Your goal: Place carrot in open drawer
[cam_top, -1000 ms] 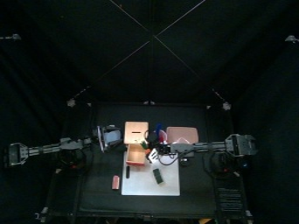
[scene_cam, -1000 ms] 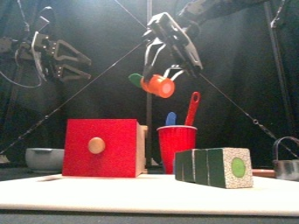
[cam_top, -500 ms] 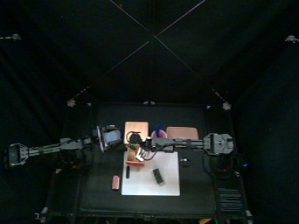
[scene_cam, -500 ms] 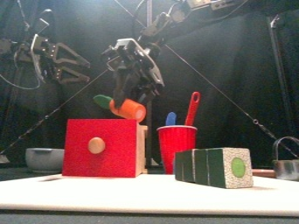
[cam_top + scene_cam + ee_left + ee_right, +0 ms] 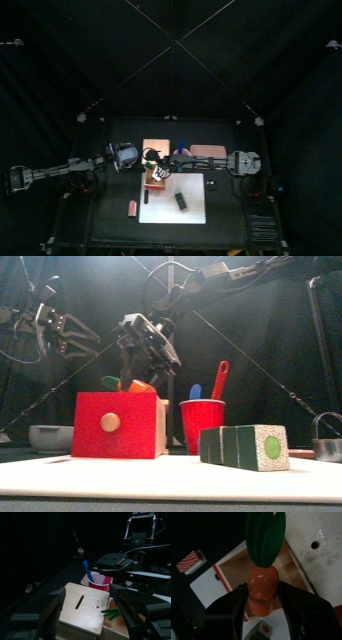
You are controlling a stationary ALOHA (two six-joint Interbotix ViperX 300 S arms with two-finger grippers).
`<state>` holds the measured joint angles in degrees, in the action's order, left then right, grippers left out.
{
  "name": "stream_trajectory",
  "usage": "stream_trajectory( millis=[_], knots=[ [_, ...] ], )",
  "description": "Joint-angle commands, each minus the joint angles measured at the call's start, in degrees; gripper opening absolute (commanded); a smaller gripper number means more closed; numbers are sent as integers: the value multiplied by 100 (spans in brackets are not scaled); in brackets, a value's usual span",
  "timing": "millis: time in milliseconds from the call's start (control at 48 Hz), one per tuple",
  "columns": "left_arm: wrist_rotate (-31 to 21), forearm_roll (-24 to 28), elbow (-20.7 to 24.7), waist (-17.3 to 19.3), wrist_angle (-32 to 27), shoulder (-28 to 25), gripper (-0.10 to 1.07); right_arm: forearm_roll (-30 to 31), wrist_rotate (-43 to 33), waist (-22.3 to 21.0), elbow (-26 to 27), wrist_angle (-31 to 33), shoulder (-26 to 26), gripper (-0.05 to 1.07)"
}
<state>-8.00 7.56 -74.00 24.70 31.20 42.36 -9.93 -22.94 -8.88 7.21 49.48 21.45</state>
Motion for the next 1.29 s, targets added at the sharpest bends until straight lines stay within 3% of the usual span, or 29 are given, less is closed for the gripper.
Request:
stream_trajectory(
  millis=[0, 438, 729, 875, 1271],
  knots=[
    [0, -9, 97, 18, 26, -26, 100, -123, 0, -18, 62, -62, -105, 77],
    [0, -9, 97, 18, 26, -18, 100, -141, -9, -18, -26, -105, 18, 80],
    [0, 0, 105, 18, 26, -26, 100, -114, -18, -18, -62, -26, 18, 94],
    [0, -9, 105, 18, 26, -18, 100, -97, -18, -9, -26, -26, 0, 95],
    [9, 70, 141, 18, 26, -18, 100, 369, -9, 114, -53, -105, -580, 95]
  ],
)
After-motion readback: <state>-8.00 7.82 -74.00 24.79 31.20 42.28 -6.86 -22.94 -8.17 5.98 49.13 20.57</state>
